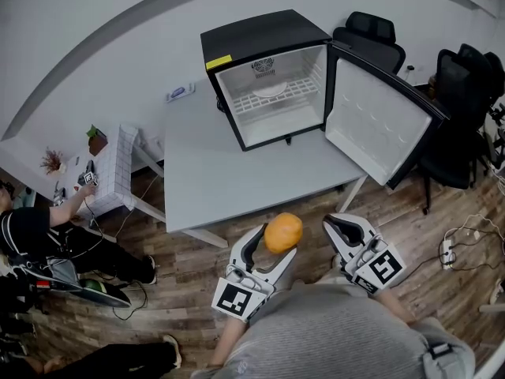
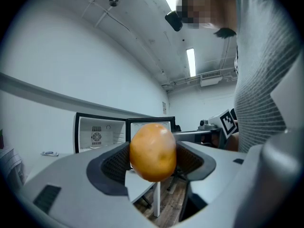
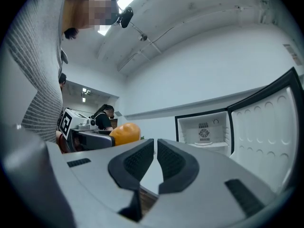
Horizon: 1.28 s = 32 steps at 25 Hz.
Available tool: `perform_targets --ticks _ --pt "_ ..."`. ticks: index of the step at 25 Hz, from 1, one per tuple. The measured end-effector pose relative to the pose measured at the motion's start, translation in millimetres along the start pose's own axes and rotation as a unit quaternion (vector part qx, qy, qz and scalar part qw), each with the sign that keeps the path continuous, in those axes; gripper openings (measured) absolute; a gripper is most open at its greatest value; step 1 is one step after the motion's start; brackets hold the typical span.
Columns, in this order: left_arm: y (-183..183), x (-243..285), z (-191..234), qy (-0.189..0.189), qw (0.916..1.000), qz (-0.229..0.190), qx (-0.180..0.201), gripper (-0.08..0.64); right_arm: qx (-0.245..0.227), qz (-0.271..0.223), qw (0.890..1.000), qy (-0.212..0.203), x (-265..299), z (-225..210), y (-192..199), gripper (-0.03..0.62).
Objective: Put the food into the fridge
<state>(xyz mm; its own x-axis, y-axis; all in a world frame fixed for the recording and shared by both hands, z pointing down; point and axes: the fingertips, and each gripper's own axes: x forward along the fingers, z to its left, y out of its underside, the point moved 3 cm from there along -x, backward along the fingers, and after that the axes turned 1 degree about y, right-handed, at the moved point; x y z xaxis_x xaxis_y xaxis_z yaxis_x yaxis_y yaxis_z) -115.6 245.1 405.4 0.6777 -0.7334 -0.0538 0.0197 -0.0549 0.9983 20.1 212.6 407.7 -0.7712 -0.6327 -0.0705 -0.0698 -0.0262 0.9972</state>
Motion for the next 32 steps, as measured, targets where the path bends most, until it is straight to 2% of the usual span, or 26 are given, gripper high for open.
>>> perform_targets --ticks 20,32 --pt "12 -2 23 0.004 0.9998 0.008 -0.017 0.311 0.012 0.020 1.000 0.018 15 0 15 0.014" --pt "7 52 70 -0.008 0.9998 0.007 -0.017 0.311 0.008 0.016 1.000 0.001 66 -59 6 0.014"
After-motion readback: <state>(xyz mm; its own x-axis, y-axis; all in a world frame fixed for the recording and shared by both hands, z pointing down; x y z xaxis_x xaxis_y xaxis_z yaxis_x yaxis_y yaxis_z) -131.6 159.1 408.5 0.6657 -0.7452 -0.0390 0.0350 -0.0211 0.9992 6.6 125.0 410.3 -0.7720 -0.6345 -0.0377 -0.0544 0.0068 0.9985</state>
